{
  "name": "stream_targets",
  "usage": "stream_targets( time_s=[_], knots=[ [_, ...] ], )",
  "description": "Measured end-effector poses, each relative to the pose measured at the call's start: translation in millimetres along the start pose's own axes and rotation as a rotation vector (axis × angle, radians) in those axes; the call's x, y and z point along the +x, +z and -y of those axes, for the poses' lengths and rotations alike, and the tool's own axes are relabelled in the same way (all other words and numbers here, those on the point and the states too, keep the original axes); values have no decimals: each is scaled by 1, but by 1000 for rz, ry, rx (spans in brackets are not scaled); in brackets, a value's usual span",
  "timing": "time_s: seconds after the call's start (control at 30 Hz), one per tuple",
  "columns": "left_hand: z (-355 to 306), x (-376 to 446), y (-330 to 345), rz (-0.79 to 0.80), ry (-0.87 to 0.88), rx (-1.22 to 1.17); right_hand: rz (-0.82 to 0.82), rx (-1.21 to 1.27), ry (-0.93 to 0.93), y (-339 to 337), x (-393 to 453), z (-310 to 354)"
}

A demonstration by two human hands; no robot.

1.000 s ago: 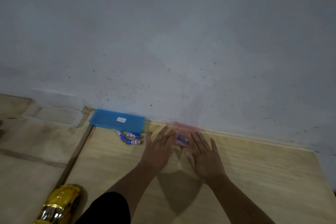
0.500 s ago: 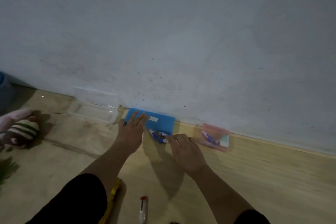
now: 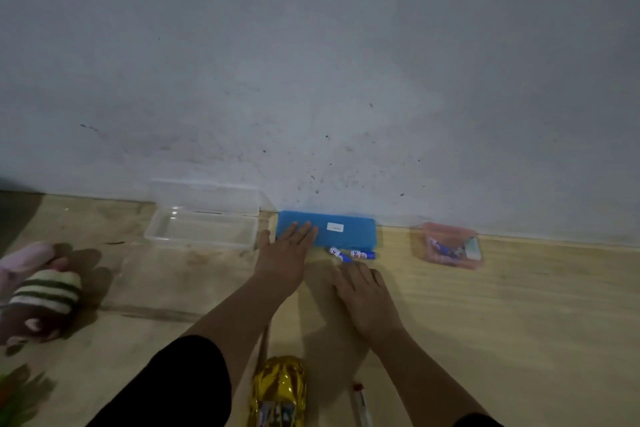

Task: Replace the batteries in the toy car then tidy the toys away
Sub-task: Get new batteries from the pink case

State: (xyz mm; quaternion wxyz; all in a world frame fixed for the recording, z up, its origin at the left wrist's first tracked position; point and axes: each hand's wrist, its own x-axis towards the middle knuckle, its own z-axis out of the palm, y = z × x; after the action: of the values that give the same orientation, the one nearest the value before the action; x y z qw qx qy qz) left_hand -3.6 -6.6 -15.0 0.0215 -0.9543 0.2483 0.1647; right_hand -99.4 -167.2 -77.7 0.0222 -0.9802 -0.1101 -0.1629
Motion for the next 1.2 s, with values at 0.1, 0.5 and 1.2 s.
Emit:
stream_targets(
  time_s=[0.1, 0.5, 1.2],
  knots=[
    [5, 3, -5, 20, 31, -17, 13, -56, 42, 6, 15, 8],
    [9, -2, -2, -14, 37, -87, 60, -1, -8, 12, 33, 1],
    [-8, 0, 9, -25, -127, -182, 287, 83, -42, -19, 1, -74]
  ],
)
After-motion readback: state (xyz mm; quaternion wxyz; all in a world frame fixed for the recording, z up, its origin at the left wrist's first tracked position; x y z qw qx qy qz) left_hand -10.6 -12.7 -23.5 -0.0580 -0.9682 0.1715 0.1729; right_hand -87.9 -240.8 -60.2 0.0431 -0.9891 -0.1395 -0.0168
